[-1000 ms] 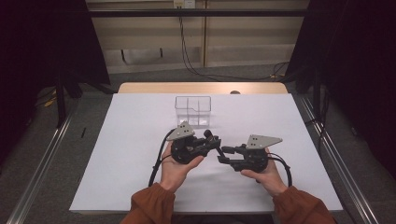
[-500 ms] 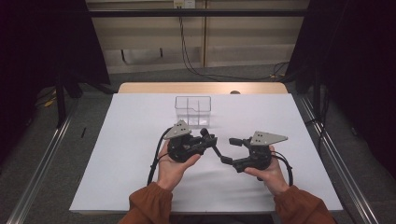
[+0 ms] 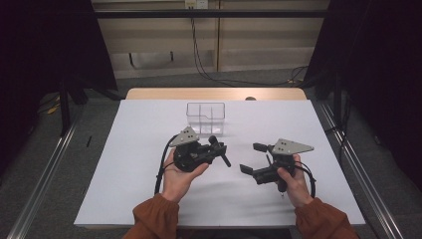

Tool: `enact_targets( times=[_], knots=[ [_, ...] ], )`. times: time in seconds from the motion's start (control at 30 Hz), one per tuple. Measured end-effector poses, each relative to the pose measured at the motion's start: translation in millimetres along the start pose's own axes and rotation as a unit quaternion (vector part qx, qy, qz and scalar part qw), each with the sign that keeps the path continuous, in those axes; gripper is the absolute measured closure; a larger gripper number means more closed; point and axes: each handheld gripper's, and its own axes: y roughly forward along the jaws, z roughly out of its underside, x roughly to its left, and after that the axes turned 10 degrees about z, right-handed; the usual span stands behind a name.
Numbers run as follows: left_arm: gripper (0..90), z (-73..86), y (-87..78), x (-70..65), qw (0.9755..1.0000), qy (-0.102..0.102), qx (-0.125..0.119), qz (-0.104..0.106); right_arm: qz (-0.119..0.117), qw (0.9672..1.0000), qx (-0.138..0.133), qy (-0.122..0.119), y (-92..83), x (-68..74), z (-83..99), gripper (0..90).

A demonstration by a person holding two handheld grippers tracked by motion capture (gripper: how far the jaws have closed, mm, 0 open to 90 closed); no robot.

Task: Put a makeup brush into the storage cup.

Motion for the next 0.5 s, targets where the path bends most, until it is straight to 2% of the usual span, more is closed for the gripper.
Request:
enact_targets(
  times=[0.1,0.2,0.3,0.43,0.5],
  knots=[
    [79.3,-0.2,-3.5,1.9,1.0,0.0,0.007,-0.004,0.027,0.9996,-0.001,-0.006,-3.4,-1.1,0.2,6.4],
    [79.3,-0.8,-7.2,4.3,0.9999,-0.001,0.01,-0.007,0.026,0.9997,-0.005,0.0,-7.4,-3.1,2.5,5.8],
    [79.3,-2.9,-12.0,6.5,0.9999,-0.001,0.013,-0.01,0.033,0.9993,-0.016,-0.006,-12.4,-3.2,6.0,5.3],
    [79.3,-8.9,-19.1,9.4,0.9998,0.003,0.013,-0.018,0.062,0.9977,-0.029,-0.002,-21.4,-6.2,11.4,5.3],
    [79.3,-11.4,-22.3,11.0,0.9996,0.003,0.014,-0.023,0.064,0.9973,-0.035,0.005,-27.2,-9.1,13.8,5.3]
  ],
)
